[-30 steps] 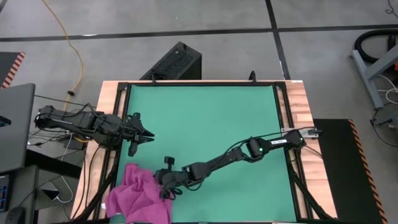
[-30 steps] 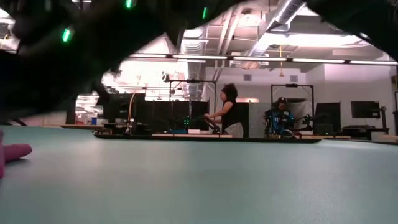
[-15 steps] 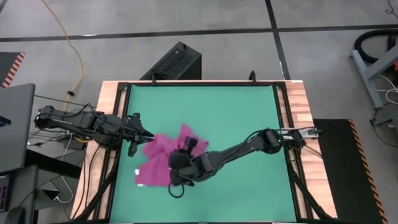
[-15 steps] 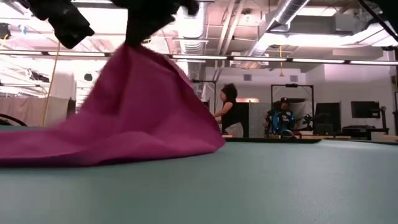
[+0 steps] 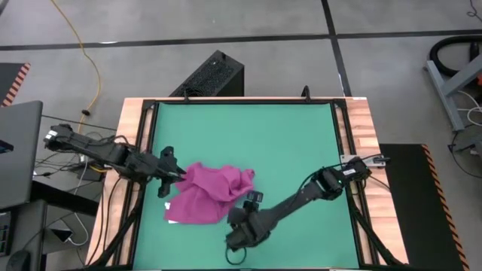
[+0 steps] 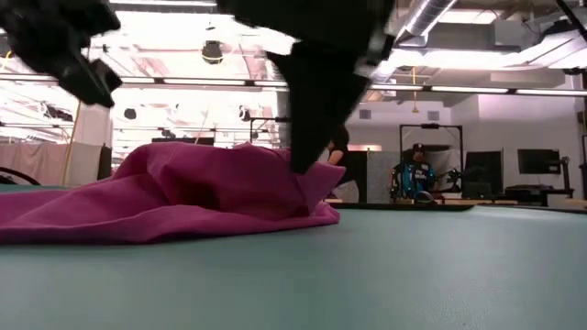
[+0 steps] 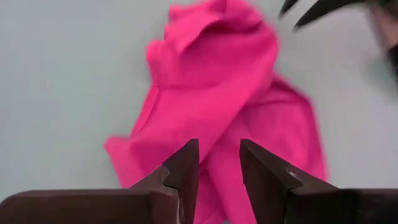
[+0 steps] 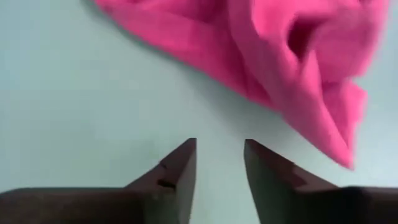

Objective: Roll towel into tight, uniform cylinder
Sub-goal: Fold the pink towel

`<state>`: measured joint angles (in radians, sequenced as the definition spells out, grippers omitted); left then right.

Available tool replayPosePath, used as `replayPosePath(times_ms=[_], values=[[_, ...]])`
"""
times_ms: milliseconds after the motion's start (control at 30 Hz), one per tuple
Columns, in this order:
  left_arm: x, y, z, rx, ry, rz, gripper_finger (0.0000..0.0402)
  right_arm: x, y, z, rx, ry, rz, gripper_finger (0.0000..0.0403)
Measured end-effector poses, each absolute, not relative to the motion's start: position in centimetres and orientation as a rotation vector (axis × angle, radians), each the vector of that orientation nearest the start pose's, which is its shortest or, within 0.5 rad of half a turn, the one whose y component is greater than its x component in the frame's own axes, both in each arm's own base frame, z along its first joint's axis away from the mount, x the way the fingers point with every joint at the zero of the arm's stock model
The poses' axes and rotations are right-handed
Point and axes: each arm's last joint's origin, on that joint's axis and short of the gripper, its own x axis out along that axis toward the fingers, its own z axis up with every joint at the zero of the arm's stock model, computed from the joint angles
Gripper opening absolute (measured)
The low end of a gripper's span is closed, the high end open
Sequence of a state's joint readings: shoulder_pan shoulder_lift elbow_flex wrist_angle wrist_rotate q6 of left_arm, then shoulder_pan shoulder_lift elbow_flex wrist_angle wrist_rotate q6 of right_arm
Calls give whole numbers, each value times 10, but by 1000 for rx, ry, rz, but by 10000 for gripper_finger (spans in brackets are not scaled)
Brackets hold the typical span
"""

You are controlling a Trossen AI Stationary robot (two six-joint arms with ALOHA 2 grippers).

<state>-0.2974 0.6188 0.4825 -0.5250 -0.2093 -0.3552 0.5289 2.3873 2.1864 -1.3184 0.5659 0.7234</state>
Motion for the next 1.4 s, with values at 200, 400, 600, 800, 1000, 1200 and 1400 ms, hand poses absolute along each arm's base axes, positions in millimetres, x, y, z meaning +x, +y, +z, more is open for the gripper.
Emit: replayPosePath(times_ms=[200,400,600,800,1000,1200,1400], values=[[135,-33,207,-167,617,120,129,400,231,226,-250,859,-689,199],[139,-35,216,-179,515,79,131,422,196,257,-49,764,-704,200],[139,-35,216,-149,521,72,131,455,168,244,54,811,-622,203],[137,-35,213,-141,558,61,131,466,140,229,53,859,-678,203],[136,-35,211,-135,584,56,131,469,130,224,51,932,-627,203],[136,-35,211,-134,588,58,131,466,129,218,16,982,-636,203],[136,-35,211,-137,589,59,131,474,119,185,-51,1064,-663,179]])
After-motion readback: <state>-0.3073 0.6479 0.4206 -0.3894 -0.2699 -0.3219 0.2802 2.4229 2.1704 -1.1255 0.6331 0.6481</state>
